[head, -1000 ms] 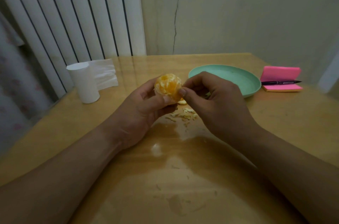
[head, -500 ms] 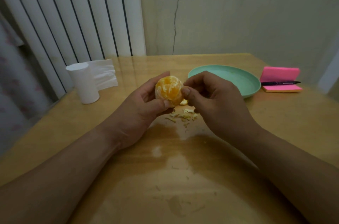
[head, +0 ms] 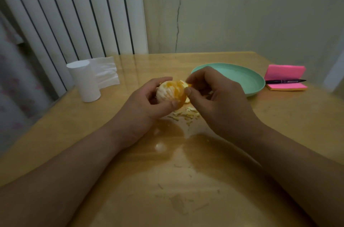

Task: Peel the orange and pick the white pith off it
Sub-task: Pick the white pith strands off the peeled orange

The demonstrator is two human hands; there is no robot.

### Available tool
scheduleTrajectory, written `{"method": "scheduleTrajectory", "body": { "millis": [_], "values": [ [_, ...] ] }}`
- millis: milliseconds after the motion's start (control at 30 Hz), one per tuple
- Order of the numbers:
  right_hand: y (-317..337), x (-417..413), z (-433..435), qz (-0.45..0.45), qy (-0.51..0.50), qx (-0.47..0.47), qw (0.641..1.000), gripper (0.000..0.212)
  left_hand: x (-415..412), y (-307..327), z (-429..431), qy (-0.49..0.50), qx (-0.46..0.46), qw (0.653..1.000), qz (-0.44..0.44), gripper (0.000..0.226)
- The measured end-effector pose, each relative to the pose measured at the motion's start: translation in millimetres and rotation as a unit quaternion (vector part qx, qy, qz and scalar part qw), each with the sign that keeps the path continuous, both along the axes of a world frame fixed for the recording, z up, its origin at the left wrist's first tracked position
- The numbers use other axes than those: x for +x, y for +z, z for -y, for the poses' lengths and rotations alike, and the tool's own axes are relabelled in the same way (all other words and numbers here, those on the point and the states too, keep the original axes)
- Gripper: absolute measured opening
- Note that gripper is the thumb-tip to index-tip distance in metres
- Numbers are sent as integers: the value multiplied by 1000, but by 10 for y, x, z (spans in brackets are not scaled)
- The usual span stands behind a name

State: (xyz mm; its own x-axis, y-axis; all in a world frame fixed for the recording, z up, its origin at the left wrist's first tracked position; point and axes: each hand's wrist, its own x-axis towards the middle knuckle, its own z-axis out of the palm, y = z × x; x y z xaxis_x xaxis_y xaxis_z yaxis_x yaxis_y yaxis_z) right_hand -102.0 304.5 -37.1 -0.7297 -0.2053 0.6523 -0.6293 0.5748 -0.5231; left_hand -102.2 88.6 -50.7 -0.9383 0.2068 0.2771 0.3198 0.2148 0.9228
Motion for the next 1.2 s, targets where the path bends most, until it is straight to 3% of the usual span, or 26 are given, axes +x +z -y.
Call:
{"method": "scheduleTrajectory", "body": {
  "millis": [133, 433, 700, 1200],
  "values": [
    [14, 40, 16, -22, 12, 55, 998, 19, 35, 6, -8, 29, -33, 998, -42, 61],
    [13, 8, -2, -16, 1, 81, 997, 14, -17, -46, 15, 54, -77, 992, -83, 68],
    [48, 37, 30, -85, -45, 154, 983, 8, 27, -32, -52, 89, -118, 981, -126, 74],
    [64, 22, -16, -74, -27, 150, 985, 9, 57, -23, -45, 53, -157, 978, -129, 75]
  ]
}}
